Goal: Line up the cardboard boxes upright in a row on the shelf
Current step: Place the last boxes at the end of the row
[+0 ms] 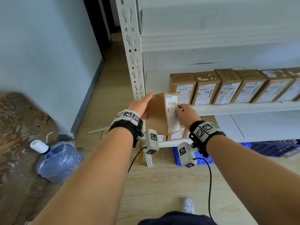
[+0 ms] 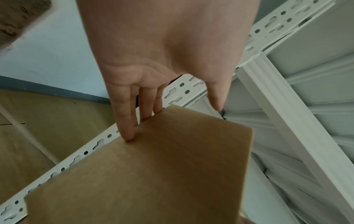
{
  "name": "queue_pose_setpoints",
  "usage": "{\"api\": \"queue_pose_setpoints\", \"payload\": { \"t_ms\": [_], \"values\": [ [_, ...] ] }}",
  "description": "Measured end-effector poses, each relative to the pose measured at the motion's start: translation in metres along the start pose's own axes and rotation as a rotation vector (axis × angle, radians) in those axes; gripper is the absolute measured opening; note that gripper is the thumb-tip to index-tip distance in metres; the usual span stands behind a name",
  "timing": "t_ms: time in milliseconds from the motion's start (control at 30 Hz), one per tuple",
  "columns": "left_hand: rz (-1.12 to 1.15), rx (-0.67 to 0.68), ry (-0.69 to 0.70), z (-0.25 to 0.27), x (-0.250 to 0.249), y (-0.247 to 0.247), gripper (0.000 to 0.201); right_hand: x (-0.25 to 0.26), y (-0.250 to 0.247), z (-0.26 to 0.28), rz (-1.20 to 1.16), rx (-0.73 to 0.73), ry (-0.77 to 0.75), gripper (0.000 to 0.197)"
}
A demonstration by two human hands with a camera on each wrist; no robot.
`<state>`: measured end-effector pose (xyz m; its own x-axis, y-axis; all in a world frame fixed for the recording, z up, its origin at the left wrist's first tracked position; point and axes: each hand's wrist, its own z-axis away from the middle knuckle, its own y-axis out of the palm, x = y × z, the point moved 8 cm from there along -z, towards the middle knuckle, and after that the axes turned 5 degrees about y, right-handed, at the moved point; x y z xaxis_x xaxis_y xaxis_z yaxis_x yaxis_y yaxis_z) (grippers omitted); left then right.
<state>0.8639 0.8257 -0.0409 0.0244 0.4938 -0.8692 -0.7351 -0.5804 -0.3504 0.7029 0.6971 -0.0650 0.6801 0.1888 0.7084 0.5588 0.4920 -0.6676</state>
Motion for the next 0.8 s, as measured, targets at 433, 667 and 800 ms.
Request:
{"api": "queue_pose_setpoints", "payload": {
  "t_ms": [433, 667, 800],
  "values": [
    [0.02, 0.014, 0.032, -0.022, -0.009, 0.029, 0.082, 0.017, -0.009, -0.025, 0.091, -0.089, -0.171, 0.031],
    [0.005, 0.03, 0.057, -0.05, -0.007, 0.053, 0.076, 0.016, 0.005, -0.055, 0.072, -0.068, -0.137, 0.033],
    [-0.069, -0.086, 0.139, -0.063, -0.017, 0.057, 0.076, 0.02, 0.008, -0.072, 0.048, -0.023, -0.099, 0.03]
  ]
}}
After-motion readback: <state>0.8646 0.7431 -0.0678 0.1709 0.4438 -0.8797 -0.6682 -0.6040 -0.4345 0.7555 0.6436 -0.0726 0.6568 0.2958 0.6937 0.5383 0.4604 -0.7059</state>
